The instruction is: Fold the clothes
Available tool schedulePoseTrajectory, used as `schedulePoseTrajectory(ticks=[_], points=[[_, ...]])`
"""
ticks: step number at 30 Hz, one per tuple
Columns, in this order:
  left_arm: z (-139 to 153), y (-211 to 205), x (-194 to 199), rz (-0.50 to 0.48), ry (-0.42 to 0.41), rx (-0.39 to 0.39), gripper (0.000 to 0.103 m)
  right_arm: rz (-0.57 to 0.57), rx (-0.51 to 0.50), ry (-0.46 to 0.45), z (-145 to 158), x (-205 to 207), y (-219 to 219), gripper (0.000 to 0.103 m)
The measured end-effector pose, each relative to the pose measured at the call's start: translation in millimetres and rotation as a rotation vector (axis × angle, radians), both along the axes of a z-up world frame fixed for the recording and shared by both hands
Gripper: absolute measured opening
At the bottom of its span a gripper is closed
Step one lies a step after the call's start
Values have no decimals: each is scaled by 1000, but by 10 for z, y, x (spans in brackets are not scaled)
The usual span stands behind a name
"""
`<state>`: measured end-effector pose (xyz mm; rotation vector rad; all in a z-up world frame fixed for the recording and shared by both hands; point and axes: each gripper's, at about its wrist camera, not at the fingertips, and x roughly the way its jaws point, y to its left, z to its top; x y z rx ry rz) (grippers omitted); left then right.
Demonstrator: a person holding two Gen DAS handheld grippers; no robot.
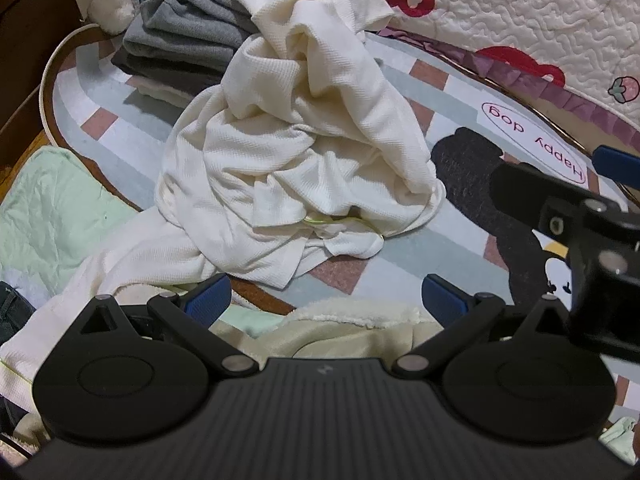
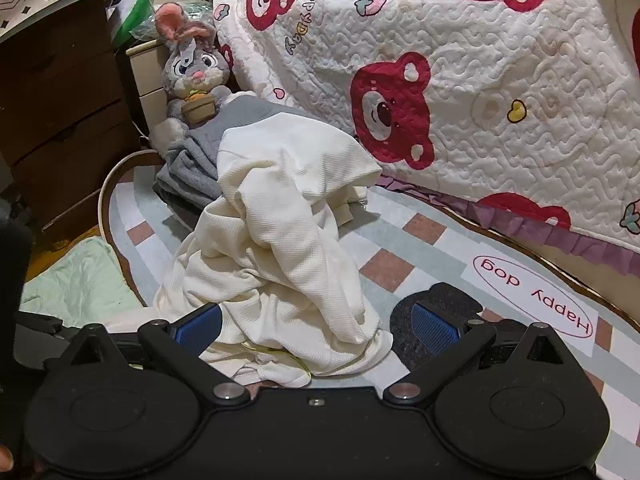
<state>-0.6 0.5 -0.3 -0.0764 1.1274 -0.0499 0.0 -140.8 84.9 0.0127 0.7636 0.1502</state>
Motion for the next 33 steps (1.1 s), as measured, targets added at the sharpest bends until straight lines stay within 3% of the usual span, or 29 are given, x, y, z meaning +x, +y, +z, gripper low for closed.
schedulePoseTrajectory(ticks=[33], points=[[-127, 101, 64, 4, 37, 36, 103, -3, -44, 22, -107, 24, 68, 102]])
